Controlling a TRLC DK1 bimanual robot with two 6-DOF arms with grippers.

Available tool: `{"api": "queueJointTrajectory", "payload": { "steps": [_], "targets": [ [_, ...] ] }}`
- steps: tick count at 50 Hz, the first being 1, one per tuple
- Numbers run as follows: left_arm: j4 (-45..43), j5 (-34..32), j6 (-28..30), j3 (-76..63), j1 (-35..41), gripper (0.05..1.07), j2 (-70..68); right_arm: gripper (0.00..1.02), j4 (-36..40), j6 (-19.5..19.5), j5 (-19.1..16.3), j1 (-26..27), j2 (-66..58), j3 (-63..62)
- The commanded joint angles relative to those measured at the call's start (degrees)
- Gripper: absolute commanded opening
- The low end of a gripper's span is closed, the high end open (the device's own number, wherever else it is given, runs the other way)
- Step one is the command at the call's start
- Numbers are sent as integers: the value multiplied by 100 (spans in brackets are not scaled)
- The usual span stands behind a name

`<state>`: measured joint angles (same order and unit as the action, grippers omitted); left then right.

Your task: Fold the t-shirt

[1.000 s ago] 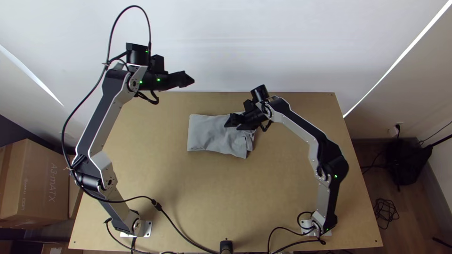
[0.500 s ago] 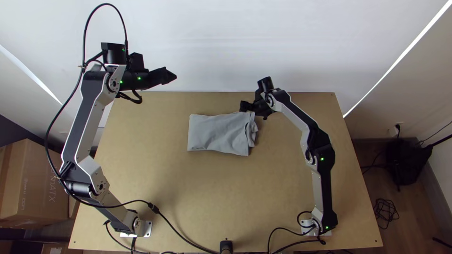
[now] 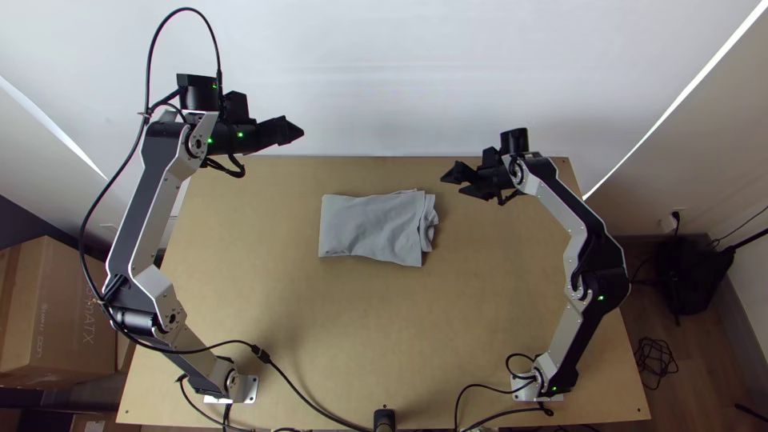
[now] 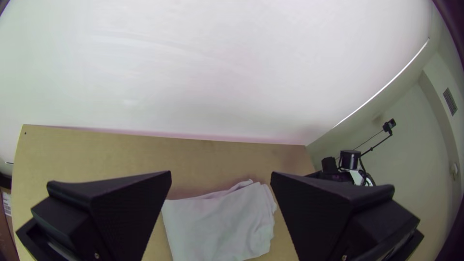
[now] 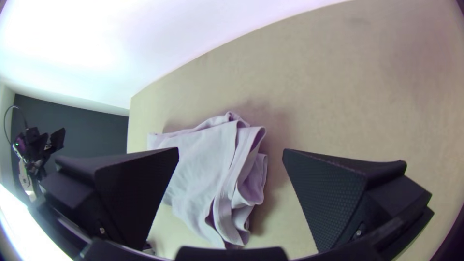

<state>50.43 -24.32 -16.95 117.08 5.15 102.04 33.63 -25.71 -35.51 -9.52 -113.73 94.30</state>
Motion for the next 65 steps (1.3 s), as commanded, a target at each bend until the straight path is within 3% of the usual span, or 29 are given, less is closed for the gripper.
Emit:
{"api": "queueJointTrajectory", "payload": {
  "steps": [1,6,18,42,47,59,62,65],
  "targets": [
    [-60,23,25,-62,21,103,-158,99,30,-21,-615,91,44,-351],
    [-60,23,25,-62,21,103,-184,99,91,216,-914,64,-70,-430],
    [-60,32,8,-71,-40,103,-220,99,153,585,-984,-384,-518,-298],
    [-7,32,95,-264,-383,103,-439,98,197,497,-958,-1166,-1468,853],
    [-7,32,148,-361,-462,103,-518,86,276,497,-941,-1289,-1705,1082],
    [-7,23,245,-405,-638,103,-624,85,531,532,-791,-1404,-2188,1503],
    [-7,23,254,-405,-655,103,-641,65,540,541,-703,-1404,-2232,1503],
    [1,23,271,-414,-691,103,-650,56,531,568,-598,-1404,-2241,1477]
  ]
}}
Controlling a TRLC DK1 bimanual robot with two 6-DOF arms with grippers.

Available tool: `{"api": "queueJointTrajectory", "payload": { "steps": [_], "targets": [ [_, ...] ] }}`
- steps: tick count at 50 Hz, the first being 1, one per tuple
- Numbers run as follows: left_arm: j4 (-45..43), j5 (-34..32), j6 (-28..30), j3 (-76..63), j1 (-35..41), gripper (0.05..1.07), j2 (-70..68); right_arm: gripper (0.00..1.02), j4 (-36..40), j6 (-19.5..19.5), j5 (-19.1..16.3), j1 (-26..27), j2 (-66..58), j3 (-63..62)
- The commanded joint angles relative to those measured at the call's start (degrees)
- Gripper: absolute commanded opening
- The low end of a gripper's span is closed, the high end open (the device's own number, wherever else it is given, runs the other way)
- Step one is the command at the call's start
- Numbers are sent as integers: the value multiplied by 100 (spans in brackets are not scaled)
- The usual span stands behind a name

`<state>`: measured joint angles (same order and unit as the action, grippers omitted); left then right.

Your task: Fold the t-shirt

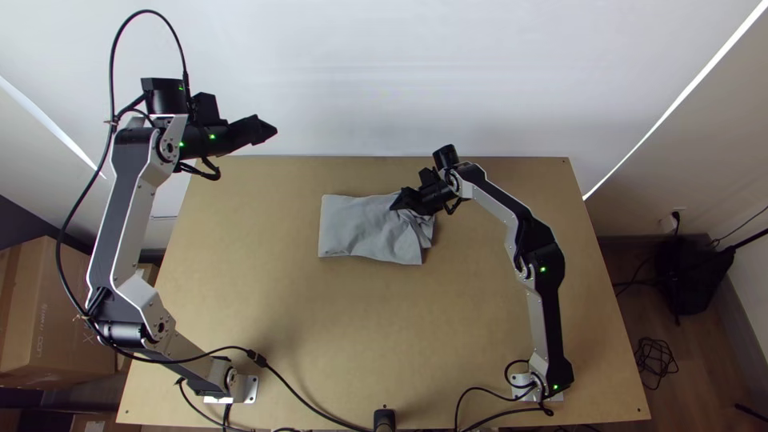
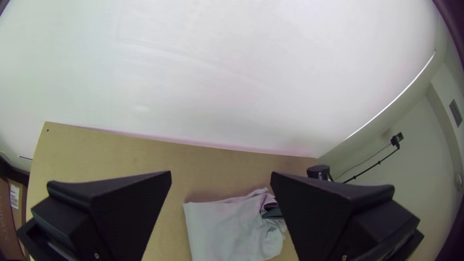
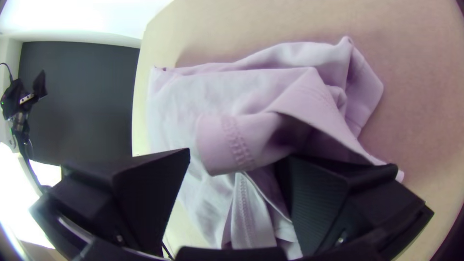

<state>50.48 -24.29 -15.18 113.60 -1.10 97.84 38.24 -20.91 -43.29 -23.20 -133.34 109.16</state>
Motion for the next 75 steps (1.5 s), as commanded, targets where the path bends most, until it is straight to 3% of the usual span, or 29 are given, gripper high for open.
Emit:
{"api": "queueJointTrajectory", "payload": {
  "steps": [1,4,7,23,61,75],
  "targets": [
    [-3,21,103,-66,-83,103,-239,53,70,87,224,-27,-280,-27],
    [-3,21,103,-66,-92,103,-239,36,105,166,259,-9,-272,-88],
    [-12,21,103,-66,-101,103,-239,2,122,210,444,17,-263,-132],
    [-38,-5,103,-66,-74,103,-231,2,61,262,725,580,-113,-308],
    [-108,-49,94,22,-4,103,-231,2,-563,95,840,3313,765,-1020],
    [-108,-75,68,-13,14,103,-283,2,-1170,-625,1103,4737,1126,-1345]
  ]
}}
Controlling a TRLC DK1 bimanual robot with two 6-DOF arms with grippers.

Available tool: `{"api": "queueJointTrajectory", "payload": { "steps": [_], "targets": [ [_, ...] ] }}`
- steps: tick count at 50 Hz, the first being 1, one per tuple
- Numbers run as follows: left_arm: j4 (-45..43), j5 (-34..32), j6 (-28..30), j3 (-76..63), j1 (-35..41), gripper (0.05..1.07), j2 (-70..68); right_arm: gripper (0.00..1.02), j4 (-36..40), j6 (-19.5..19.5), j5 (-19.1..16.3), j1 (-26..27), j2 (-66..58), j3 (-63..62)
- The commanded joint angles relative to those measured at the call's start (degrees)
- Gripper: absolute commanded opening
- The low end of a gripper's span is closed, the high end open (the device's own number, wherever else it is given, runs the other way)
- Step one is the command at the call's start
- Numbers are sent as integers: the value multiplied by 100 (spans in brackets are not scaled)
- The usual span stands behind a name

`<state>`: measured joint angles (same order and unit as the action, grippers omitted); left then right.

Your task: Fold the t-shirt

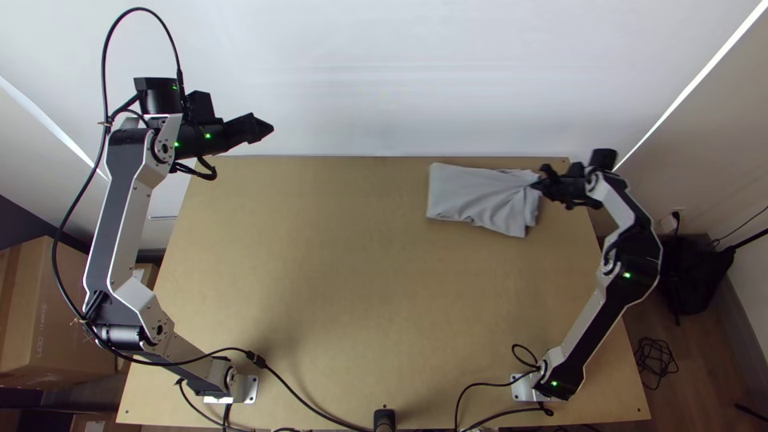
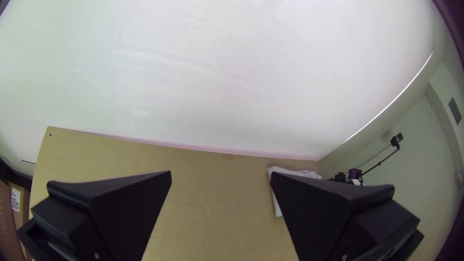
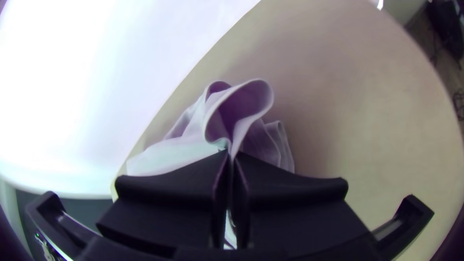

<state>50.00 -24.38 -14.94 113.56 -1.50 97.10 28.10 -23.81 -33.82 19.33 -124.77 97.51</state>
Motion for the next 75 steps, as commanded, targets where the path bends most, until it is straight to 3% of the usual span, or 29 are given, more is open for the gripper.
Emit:
{"api": "queueJointTrajectory", "payload": {
  "steps": [1,18,19,20,22,23,24,38,42,51,58,68,75],
  "targets": [
    [-60,-76,44,-9,62,103,-209,2,-164,-361,201,580,269,-189],
    [-60,-172,35,-132,123,103,-358,5,-551,-378,429,1855,823,-1288],
    [-60,-172,35,-150,123,103,-376,12,-551,-370,464,1890,884,-1358],
    [-60,-172,35,-167,123,103,-385,27,-551,-335,473,1925,972,-1437],
    [-60,-172,35,-211,123,103,-429,73,-595,-291,491,1987,1148,-1604],
    [-60,-172,35,-229,123,103,-455,91,-595,-273,491,2013,1218,-1648],
    [-60,-163,35,-246,115,103,-464,100,-604,-229,508,2048,1315,-1701],
    [-78,-163,79,-352,-8,103,-789,99,-850,430,1475,2321,2686,-1683],
    [-227,-146,61,-501,-88,103,-1009,99,-902,755,1581,2312,3187,-1683],
    [-1344,250,70,-1407,-132,103,-1949,99,-929,1089,1598,2145,4470,-1666],
    [-1502,285,167,-1697,-386,103,-2485,99,-911,1520,1792,1749,5428,-1560],
    [-1985,1032,553,-2409,-404,103,-3514,99,-1069,1995,2020,914,6861,-1349],
    [-2600,1498,703,-2936,-413,103,-4305,99,-2344,1854,2442,238,7801,-1622]
  ]
}}
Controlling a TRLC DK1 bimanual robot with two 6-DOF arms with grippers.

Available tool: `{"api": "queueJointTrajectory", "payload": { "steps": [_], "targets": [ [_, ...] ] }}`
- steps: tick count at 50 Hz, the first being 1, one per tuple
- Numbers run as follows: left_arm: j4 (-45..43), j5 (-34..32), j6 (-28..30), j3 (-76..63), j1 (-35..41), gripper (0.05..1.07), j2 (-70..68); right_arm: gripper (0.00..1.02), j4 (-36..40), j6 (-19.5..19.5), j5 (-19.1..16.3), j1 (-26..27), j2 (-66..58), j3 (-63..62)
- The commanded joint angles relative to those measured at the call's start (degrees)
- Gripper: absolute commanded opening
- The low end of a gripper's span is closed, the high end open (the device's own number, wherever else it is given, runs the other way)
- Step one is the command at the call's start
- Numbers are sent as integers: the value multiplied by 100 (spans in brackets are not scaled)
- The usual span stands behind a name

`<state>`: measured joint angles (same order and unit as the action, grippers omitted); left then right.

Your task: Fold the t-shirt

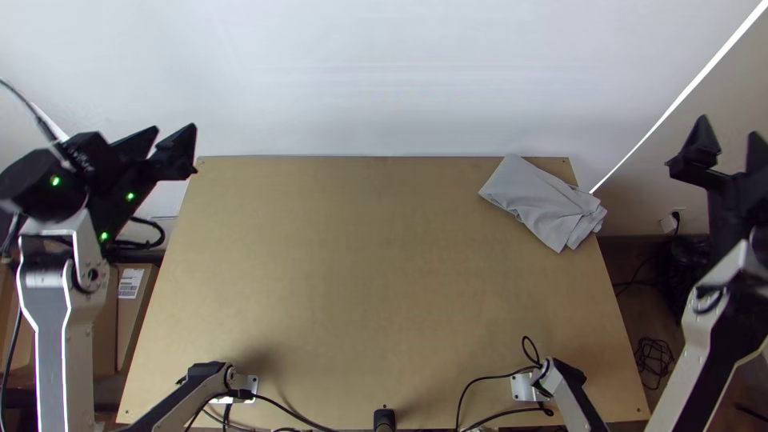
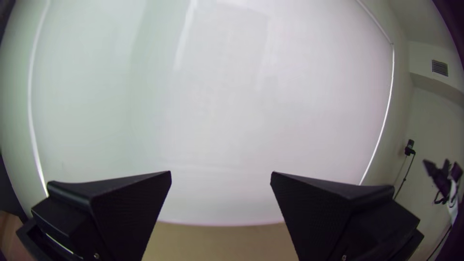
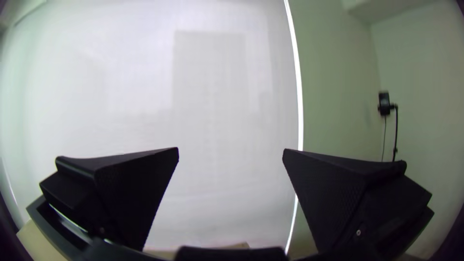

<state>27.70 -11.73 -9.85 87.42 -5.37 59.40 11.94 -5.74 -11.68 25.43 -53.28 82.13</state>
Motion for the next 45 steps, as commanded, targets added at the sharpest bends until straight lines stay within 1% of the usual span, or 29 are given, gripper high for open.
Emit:
{"api": "queueJointTrajectory", "payload": {
  "steps": [1,4,6,9,11,13,16,19,24,26,29,31,34,39,41,43,45],
  "targets": [
    [-415,241,194,-374,-26,103,-640,99,-948,38,245,-451,766,-153],
    [-538,443,202,-541,-35,103,-895,99,-1432,2,245,-680,1100,-364],
    [-591,496,202,-656,-35,103,-1053,99,-1898,-33,237,-847,1320,-575],
    [-775,584,176,-911,-35,103,-1378,99,-2627,-332,228,-996,1689,-1015],
    [-960,636,176,-1166,-35,103,-1607,99,-3277,-340,228,-1058,1917,-1392],
    [-1241,672,185,-1482,-43,103,-1879,99,-3611,-384,210,-1066,2120,-1674],
    [-1540,751,194,-1939,-43,103,-2292,99,-3647,-472,131,-1075,2331,-1937],
    [-1777,812,185,-2343,-52,103,-2679,99,-3620,-701,8,-1066,2524,-2227],
    [-2050,847,141,-3020,-140,103,-3241,99,-3629,-824,-159,-1084,3016,-2931],
    [-2234,865,123,-3345,-237,103,-3479,99,-3655,-841,-194,-1084,3201,-3238],
    [-2498,865,123,-3864,-342,103,-3839,99,-3655,-1096,-203,-1084,3508,-3704],
    [-2665,865,141,-4215,-395,103,-4094,99,-3647,-1123,-212,-1084,3719,-4038],
    [-2691,865,123,-4620,-395,103,-4393,99,-3611,-1228,-220,-1084,4115,-4521],
    [-2603,927,-9,-5288,-439,103,-4867,99,-3559,-1237,-229,-1093,4976,-5471],
    [-2551,935,-88,-5516,-492,103,-5052,99,-3603,-1175,-229,-1084,5380,-5910],
    [-2533,935,-123,-5789,-536,103,-5245,99,-3726,-1263,-264,-1102,5398,-6156],
    [-2524,935,-140,-6105,-571,103,-5465,99,-3313,-1377,-238,-1093,5389,-6139]
  ]
}}
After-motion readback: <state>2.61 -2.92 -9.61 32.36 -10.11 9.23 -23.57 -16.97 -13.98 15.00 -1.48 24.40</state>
